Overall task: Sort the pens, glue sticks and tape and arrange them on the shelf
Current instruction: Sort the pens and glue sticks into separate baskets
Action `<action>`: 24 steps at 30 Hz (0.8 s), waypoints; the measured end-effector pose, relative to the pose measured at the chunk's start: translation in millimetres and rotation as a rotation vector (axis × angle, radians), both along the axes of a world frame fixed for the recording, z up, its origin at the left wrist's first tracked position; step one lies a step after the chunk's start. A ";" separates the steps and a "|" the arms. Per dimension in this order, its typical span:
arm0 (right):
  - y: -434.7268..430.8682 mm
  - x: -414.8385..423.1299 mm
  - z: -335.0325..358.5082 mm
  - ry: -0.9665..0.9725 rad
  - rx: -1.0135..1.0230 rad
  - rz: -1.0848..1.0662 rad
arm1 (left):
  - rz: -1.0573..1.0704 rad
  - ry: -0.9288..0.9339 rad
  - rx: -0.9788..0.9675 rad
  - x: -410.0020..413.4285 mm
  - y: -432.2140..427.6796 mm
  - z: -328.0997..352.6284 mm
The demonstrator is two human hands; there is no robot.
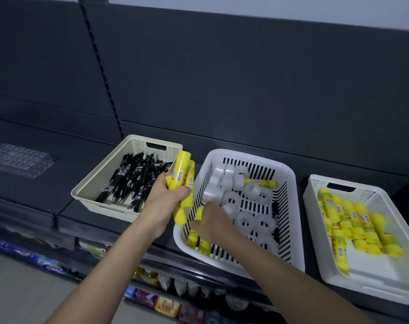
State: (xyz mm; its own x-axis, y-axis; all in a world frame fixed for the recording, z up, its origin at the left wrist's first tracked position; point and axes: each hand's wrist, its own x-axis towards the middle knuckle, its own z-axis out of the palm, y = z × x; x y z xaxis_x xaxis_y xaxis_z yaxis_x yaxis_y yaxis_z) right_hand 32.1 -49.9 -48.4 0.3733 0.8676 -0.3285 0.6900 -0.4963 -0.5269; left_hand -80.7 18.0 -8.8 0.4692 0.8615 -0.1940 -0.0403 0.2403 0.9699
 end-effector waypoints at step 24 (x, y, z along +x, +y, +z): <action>-104.6 128.3 76.0 0.793 0.542 -0.642 | -0.322 0.038 0.071 103.7 -52.6 19.5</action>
State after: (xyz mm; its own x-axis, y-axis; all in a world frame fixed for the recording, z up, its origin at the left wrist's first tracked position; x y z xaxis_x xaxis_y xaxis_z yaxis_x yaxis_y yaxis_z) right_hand 160.3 -154.5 27.6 0.6519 0.6918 -0.3106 -0.2279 -0.2120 -0.9503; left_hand 23.0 -34.6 10.7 0.7130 0.6823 -0.1615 0.0633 0.1667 0.9840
